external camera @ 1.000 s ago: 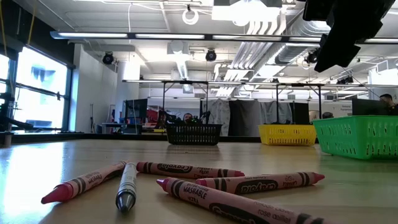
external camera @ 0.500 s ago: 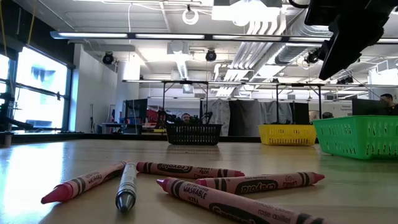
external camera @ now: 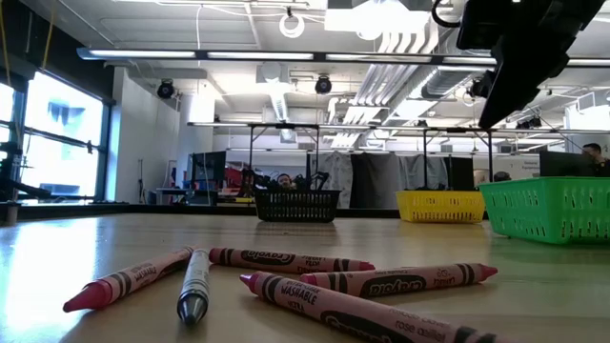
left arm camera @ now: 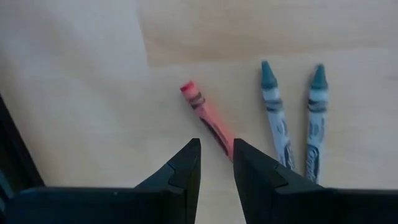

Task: Sort crayons
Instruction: Put the red crayon into the yellow basket

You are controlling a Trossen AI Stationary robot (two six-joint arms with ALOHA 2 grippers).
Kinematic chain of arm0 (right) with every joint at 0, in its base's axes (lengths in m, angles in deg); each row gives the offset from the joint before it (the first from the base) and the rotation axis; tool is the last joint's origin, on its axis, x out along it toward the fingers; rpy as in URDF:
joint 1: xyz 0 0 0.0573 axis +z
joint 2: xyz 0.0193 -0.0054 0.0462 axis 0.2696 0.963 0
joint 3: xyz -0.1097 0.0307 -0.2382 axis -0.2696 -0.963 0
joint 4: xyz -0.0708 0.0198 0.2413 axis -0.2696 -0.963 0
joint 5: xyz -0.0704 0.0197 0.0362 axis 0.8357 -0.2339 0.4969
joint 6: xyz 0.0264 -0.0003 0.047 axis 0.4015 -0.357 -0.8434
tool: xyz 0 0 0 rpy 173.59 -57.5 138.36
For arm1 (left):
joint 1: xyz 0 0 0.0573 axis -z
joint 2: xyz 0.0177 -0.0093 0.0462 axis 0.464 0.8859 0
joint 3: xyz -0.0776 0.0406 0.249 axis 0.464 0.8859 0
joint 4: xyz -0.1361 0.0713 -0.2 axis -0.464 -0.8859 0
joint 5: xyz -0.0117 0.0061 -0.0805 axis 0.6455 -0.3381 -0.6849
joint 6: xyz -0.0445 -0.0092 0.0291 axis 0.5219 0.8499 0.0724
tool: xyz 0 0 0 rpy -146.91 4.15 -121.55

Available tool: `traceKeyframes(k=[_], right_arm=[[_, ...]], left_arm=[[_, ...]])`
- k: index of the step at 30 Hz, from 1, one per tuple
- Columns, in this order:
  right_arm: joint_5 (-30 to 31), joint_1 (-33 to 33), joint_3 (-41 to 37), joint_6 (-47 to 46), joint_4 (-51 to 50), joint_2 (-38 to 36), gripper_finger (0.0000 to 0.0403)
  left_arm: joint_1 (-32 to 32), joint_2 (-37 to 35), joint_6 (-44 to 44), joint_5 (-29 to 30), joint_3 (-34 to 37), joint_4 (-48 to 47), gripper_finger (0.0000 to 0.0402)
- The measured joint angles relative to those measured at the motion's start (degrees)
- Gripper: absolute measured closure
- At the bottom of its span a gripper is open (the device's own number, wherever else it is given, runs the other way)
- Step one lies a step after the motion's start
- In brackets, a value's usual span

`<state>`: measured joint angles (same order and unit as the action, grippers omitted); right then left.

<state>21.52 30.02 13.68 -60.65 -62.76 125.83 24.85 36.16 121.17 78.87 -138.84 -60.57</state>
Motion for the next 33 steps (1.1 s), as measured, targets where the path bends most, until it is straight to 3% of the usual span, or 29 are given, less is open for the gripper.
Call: traceKeyframes(k=[13,20,30,33], right_arm=[[0.0,-0.9,0.0,0.0,0.0,0.0,0.0295],[0.2,-0.9,0.0,0.0,0.4,0.0,0.0295],[0.3,-0.9,0.0,-1.2,0.9,0.0,0.0295],[0.3,-0.9,0.0,-1.7,0.9,0.0,0.0295]], left_arm=[[0.0,-0.4,0.0,-0.6,6.1,6.3,0.0323],[-0.1,-0.4,-1.3,-2.0,7.1,6.7,0.0393],[-0.8,-2.5,-1.5,-2.5,7.4,6.2,0.0400],[-1.2,-4.6,-1.8,-0.3,7.9,1.3,0.0401]])
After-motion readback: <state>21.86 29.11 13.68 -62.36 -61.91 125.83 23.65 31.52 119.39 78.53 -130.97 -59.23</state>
